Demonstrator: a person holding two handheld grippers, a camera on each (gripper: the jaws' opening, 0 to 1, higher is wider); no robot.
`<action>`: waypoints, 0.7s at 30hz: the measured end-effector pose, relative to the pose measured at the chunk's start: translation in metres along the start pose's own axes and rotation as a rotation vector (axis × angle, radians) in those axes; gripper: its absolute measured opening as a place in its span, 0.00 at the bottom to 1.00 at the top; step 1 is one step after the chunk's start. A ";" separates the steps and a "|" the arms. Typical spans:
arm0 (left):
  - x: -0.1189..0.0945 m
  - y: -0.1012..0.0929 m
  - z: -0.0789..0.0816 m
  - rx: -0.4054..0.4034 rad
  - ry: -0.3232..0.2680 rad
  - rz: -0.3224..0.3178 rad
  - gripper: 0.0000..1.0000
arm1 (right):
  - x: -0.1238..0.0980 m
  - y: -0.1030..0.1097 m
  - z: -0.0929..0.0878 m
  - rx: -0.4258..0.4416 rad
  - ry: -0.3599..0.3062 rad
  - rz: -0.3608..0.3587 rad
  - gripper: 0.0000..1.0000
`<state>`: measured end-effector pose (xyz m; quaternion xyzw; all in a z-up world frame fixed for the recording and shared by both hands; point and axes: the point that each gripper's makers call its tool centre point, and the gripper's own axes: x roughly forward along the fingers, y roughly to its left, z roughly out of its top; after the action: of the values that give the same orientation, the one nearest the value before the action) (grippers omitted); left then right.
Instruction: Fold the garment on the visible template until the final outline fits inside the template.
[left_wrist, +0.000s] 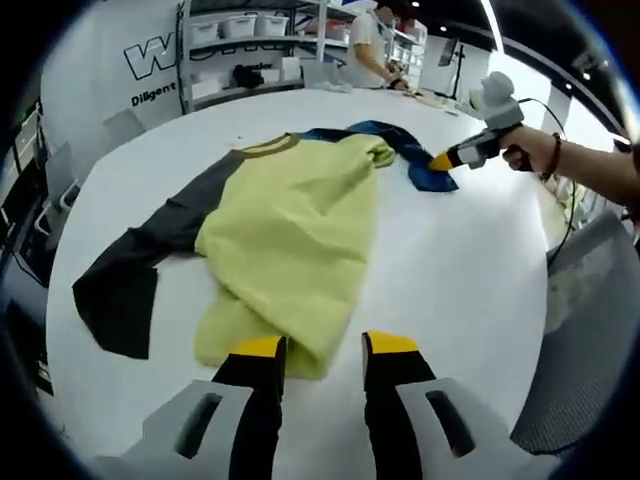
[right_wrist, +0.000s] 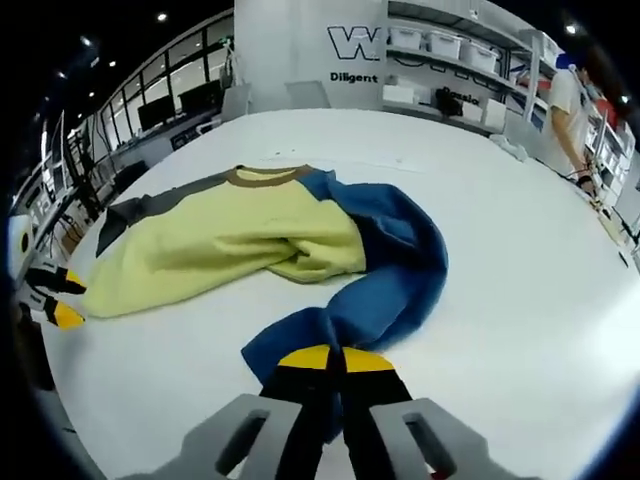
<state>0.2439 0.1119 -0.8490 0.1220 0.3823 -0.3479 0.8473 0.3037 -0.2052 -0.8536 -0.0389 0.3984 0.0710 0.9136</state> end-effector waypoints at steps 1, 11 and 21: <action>0.001 -0.001 -0.001 0.004 0.004 -0.003 0.22 | -0.001 -0.002 0.000 0.001 0.002 -0.004 0.00; 0.006 -0.003 -0.004 0.003 0.019 -0.001 0.12 | -0.011 -0.070 -0.003 0.027 0.040 -0.131 0.00; 0.006 -0.003 -0.007 0.024 0.032 0.002 0.01 | -0.016 -0.115 0.004 -0.026 0.074 -0.210 0.00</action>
<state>0.2404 0.1103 -0.8577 0.1381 0.3914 -0.3494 0.8400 0.3142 -0.3194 -0.8378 -0.0951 0.4247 -0.0215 0.9001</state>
